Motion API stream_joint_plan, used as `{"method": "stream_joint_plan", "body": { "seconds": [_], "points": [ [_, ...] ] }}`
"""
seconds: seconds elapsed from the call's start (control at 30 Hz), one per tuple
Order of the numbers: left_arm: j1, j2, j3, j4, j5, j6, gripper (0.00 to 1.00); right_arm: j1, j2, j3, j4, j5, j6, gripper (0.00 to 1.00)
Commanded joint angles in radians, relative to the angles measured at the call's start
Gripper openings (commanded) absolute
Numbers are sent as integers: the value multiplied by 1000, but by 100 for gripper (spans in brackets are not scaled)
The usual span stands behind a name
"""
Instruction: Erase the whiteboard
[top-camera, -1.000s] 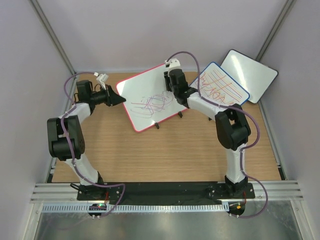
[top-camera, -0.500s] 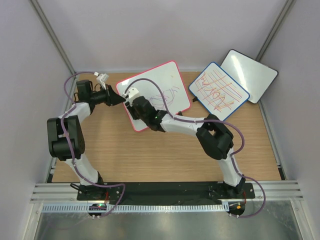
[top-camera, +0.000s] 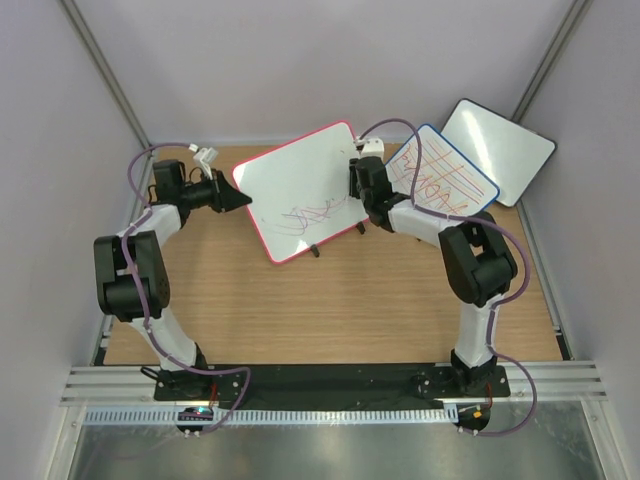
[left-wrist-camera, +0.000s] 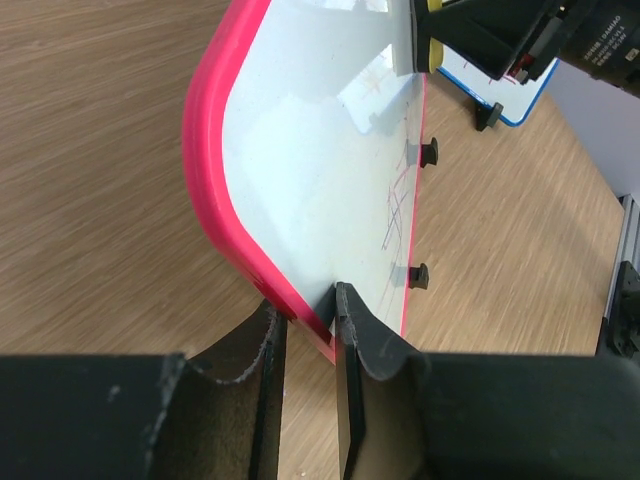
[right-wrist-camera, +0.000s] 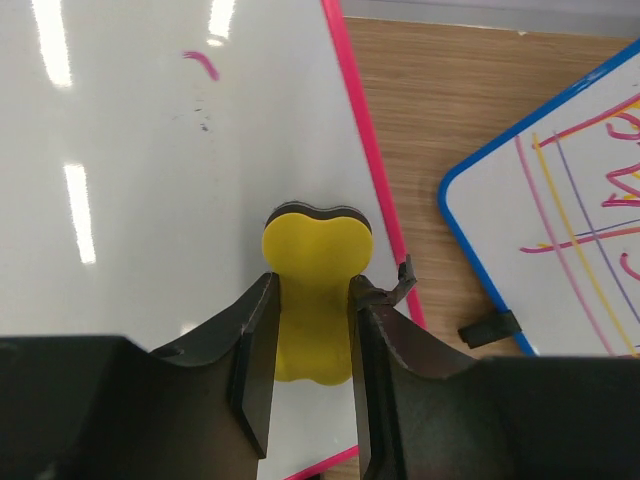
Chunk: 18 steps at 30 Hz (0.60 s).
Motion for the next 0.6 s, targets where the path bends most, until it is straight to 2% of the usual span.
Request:
{"method": "stream_joint_plan", "body": {
  "seconds": [0.0,0.23,0.43,0.57],
  "points": [
    [-2,-30,28,14,-63,135,0,-13,23,10,-46,55,-18,1],
    [-4,-31,29,4,-66,145,0,34,-4,39,-37,32,-18,1],
    [-2,-45,31,-15,-66,157,0,2,66,379,-149,-9,-60,1],
    [-2,-45,31,-22,-66,160,0,-19,163,548,-218,-14,-75,1]
  ]
}}
